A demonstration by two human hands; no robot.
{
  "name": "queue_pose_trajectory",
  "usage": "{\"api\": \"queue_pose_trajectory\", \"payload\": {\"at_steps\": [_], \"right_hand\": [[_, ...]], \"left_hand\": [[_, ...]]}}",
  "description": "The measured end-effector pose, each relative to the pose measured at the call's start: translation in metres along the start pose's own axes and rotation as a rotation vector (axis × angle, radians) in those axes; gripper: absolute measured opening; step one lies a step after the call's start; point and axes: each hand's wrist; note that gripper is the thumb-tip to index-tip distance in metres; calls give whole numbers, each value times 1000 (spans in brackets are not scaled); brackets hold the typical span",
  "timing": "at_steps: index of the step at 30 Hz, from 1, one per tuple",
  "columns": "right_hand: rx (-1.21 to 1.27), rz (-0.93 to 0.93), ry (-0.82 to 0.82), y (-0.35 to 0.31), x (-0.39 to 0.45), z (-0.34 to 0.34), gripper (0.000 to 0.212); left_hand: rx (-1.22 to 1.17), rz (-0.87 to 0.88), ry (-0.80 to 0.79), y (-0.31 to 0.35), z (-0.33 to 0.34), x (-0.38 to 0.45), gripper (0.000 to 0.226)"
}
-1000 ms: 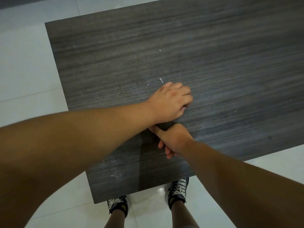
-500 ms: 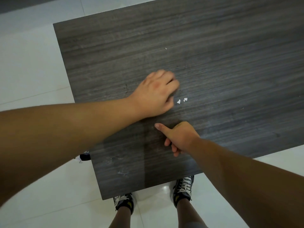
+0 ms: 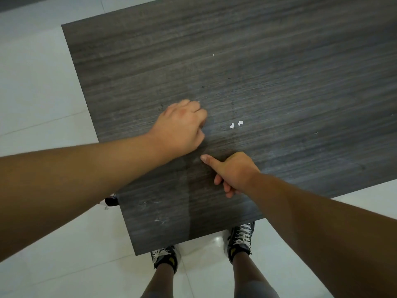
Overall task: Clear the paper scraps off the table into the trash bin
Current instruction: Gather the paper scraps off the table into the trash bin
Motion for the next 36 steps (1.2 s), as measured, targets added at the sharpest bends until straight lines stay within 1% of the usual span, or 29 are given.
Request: {"api": "queue_pose_trajectory", "payload": {"at_steps": [2, 3, 5, 6, 8, 11, 14, 17, 19, 22, 25, 27, 29, 34, 36], "right_hand": [[-5, 0, 1, -1, 0, 2, 79], [-7, 1, 2, -2, 0, 2, 77], [-4, 9, 3, -2, 2, 3, 73], [-3, 15, 1, -1, 3, 3, 70], [0, 24, -6, 2, 5, 2, 65], [-14, 36, -5, 2, 6, 2, 66], [-10, 22, 9, -2, 3, 4, 71], [-16, -3, 16, -3, 0, 5, 72], [-16, -15, 20, -2, -1, 4, 72], [-22, -25, 19, -2, -1, 4, 74], [-33, -24, 22, -2, -1, 4, 74], [-32, -23, 20, -2, -1, 3, 74], [-32, -24, 15, -2, -2, 3, 74], [-30, -36, 17, -1, -2, 3, 74], [-24, -37, 14, -1, -2, 3, 74]], "left_hand": [[-12, 72, 68, 9, -1, 12, 24], [-24, 135, 87, 17, 0, 19, 33], [-22, 282, 30, 38, 3, 31, 50], [1, 334, -16, 46, 6, 34, 54], [74, 375, -66, 55, 16, 31, 57], [121, 383, -43, 47, 25, 12, 59], [101, 360, -32, 21, 23, -19, 60], [100, 255, -14, 0, 14, -50, 59], [113, 187, -12, -3, 8, -60, 54], [80, 176, 51, 4, 2, -54, 44], [50, 130, 115, 17, -2, -35, 52], [21, 54, 95, 24, 0, -23, 54], [-4, 9, 59, 24, 4, -23, 52], [-69, 18, 21, 5, 16, -58, 58], [-114, 38, 37, -1, 17, -68, 52]]}}
Point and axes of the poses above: each hand's wrist, its own x-axis towards the middle knuckle, its own z-axis out of the palm, y = z × x, and after that the axes turned 12 degrees about x, right-handed
